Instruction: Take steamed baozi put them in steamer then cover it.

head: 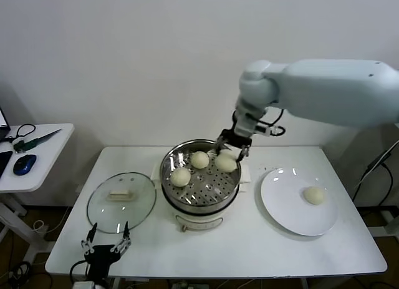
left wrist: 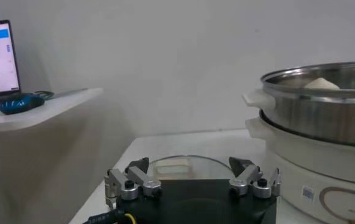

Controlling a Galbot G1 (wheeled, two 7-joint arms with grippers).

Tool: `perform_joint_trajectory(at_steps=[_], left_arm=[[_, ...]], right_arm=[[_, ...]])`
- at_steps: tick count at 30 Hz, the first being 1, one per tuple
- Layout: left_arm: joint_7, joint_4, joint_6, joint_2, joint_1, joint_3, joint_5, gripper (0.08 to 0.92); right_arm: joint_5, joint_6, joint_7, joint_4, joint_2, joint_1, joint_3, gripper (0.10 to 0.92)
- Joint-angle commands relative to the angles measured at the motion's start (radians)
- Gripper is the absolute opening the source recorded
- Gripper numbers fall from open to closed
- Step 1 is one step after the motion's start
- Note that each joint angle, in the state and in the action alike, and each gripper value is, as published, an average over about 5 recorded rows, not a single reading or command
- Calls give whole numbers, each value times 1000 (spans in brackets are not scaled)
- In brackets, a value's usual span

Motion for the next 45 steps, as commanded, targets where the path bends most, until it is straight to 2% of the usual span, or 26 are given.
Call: perform_joint_trajectory(at_steps=[1, 10, 18, 21, 25, 28, 34, 38, 41, 45], left_arm=[[0, 3, -1, 2, 1, -2, -1, 823], [-1, -5, -1, 2, 4, -13, -2, 823], [-1, -6, -4, 5, 6, -17, -8, 823], [-1, -5, -4, 5, 4, -18, -9, 823], [-2, -5, -5, 6, 6, -19, -10, 823], [-2, -6, -6, 6, 8, -20, -10, 823], [-2, -9, -9, 7, 12, -19, -10, 823], [-1, -10, -10, 7, 13, -16, -8, 823], [0, -11, -10, 8, 12, -15, -7, 823], [0, -9, -12, 8, 8, -14, -8, 823]], right_arm=[[-231, 106, 83, -18, 158, -162, 32, 628], [-276, 92, 82, -91, 210, -239, 30, 628], [-227, 41, 91, -113, 225, -268, 24, 629], [-196, 23, 90, -109, 225, -255, 18, 660], [-130, 7, 80, -88, 205, -194, 8, 763], [-70, 11, 48, -100, 167, -114, 7, 811], [219, -8, -71, -197, 30, 99, -121, 822], [366, -154, -167, -249, -140, 180, -231, 823], [397, -318, -181, -248, -300, 178, -301, 823], [294, -437, -157, -252, -501, 68, -287, 823]])
